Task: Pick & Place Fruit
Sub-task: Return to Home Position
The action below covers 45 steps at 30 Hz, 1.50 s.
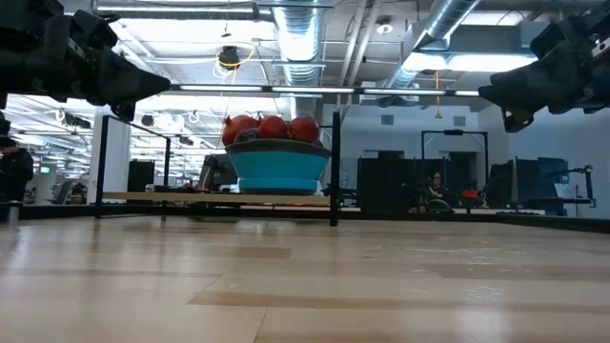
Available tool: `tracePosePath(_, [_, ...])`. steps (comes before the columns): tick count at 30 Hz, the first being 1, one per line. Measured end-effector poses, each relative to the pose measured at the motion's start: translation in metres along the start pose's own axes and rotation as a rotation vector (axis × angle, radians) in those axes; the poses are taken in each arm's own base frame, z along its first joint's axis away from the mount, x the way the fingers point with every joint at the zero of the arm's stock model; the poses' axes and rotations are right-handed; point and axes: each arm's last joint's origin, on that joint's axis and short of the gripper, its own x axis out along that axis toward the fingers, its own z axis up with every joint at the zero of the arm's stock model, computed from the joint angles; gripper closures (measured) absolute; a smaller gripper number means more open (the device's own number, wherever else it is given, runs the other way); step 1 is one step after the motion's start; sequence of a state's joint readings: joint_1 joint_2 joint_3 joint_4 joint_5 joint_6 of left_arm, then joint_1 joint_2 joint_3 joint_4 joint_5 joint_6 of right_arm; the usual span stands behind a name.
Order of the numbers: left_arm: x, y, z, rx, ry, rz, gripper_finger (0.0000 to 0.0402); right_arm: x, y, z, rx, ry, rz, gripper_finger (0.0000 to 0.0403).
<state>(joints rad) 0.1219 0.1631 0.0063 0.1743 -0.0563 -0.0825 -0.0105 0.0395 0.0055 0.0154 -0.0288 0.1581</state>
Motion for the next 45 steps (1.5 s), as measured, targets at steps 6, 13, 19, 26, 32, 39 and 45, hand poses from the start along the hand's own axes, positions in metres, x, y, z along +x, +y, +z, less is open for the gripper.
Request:
tracePosePath(6, [-0.008, 0.003, -0.001, 0.006, -0.009, 0.025, 0.0400, 0.000, 0.000, 0.000, 0.000, 0.000, 0.000, 0.0282])
tracePosePath(13, [-0.010, -0.002, -0.001, 0.059, -0.008, -0.056, 0.0400, 0.000, 0.000, 0.000, 0.000, 0.000, 0.000, 0.0282])
tracePosePath(19, [-0.011, -0.008, -0.002, 0.102, -0.005, -0.124, 0.0400, 0.000, 0.000, 0.000, 0.000, 0.000, 0.000, 0.0282])
tracePosePath(26, [-0.011, -0.009, -0.002, 0.101, -0.008, -0.135, 0.0400, 0.000, 0.000, 0.000, 0.000, 0.000, -0.001, 0.0282])
tracePosePath(32, [-0.011, -0.009, -0.001, 0.101, -0.015, -0.141, 0.0400, 0.000, 0.000, 0.000, 0.000, 0.000, 0.000, 0.0282])
tracePosePath(39, [-0.011, -0.009, 0.000, 0.100, -0.025, -0.141, 0.0400, 0.000, 0.000, 0.000, 0.000, 0.000, 0.000, 0.0282])
tracePosePath(45, [-0.011, -0.009, 0.001, 0.100, -0.033, -0.141, 0.0400, 0.000, 0.000, 0.000, 0.000, 0.000, -0.001, 0.0282])
